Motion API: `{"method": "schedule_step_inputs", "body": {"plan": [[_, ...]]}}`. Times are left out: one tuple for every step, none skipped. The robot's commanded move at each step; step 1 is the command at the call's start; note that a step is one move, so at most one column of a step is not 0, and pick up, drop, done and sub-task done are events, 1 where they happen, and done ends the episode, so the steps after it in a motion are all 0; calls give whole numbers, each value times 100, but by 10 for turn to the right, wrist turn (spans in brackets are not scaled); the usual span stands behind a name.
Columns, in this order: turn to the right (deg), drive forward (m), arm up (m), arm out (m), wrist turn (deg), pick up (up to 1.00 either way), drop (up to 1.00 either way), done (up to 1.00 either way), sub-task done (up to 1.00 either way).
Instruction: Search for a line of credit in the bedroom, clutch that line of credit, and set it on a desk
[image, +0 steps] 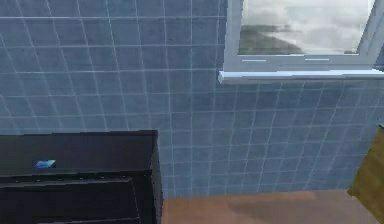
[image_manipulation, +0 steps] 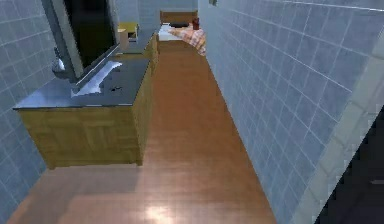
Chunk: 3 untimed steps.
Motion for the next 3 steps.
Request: {"method": "schedule_step_inputs", "body": {"plan": [[0,40,0,0,0,0,0,0,0],[-450,0,0,0,0,0,0,0,0],[-450,0,0,0,0,0,0,0,0]]}}
